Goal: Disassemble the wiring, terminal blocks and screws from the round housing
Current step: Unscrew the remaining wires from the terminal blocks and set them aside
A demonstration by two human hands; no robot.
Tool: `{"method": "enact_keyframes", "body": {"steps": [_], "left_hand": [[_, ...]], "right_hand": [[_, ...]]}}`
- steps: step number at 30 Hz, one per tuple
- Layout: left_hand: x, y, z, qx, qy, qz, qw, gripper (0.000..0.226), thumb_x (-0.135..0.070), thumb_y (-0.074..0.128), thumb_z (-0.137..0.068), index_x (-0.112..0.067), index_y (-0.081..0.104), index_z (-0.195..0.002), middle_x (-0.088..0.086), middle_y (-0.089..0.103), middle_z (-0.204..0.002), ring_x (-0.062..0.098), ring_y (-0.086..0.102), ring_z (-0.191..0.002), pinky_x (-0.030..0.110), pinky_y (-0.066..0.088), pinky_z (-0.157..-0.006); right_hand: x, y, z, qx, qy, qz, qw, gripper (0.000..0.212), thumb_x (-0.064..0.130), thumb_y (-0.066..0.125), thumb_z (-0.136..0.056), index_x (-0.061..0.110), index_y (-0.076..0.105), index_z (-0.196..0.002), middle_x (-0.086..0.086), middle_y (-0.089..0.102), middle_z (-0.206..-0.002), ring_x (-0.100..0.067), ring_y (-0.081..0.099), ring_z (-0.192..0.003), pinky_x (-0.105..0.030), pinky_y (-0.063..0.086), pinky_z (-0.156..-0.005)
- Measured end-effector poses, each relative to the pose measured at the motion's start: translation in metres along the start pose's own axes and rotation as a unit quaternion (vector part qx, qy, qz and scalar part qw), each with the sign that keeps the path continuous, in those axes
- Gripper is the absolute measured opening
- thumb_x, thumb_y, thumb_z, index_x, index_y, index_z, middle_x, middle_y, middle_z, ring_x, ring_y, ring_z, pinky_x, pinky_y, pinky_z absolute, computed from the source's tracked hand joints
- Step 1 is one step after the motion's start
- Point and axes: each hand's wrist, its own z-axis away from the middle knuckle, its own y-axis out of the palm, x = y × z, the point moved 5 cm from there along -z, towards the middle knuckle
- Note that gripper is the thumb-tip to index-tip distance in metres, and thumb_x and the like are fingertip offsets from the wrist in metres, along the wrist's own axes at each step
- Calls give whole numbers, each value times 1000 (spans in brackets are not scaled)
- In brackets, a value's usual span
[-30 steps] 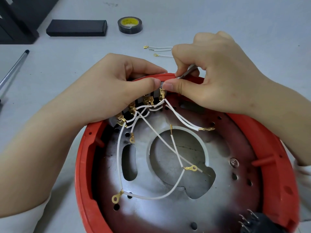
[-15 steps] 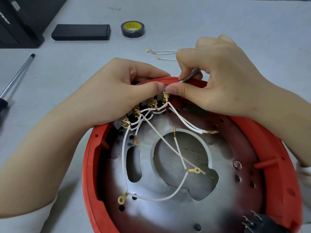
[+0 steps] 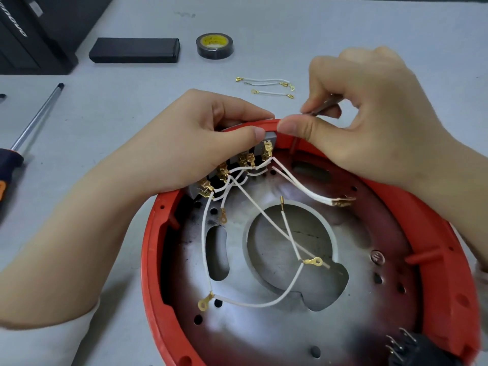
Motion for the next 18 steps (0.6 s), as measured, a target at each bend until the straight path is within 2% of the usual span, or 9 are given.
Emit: {"method": "enact_keyframes", "body": {"steps": [4,8,12,16,18], "left_hand": [[0,0,0,4,4,3,1000,19,-26,61,-92,-35,72,-105,-16,66,-60,-5,49,-42,5,37,-40],[2,0,-1,12,-2,12,1000,20,-27,61,-93,-38,72,-104,-11,69,-64,1,46,-43,9,37,-39],[3,0,-1,8,3,7,1000,20,-28,61,-92,-40,73,-102,-3,70,-67,4,46,-43,10,37,-38],[2,0,-1,4,7,7,1000,19,-27,61,-91,-38,72,-103,-14,70,-66,-4,49,-43,6,38,-41],[2,0,0,5,6,3,1000,19,-28,61,-92,-39,73,-102,-7,73,-72,-1,49,-45,8,38,-41]], "right_hand": [[-2,6,-7,39,1,36,999,36,59,49,-82,24,49,-77,8,45,-65,-15,38,-71,-32,26,-74],[-2,13,-8,71,-10,36,997,36,55,56,-80,20,54,-77,13,43,-63,-14,37,-74,-32,25,-74],[-2,12,-6,53,0,25,998,31,55,55,-80,25,47,-75,15,39,-61,-13,36,-72,-31,24,-74],[-3,9,-5,31,15,21,999,34,58,50,-81,25,50,-76,15,36,-63,-14,36,-70,-29,22,-74],[-2,10,-5,36,9,25,999,33,57,50,-80,25,50,-76,17,32,-62,-14,35,-70,-28,21,-73]]}}
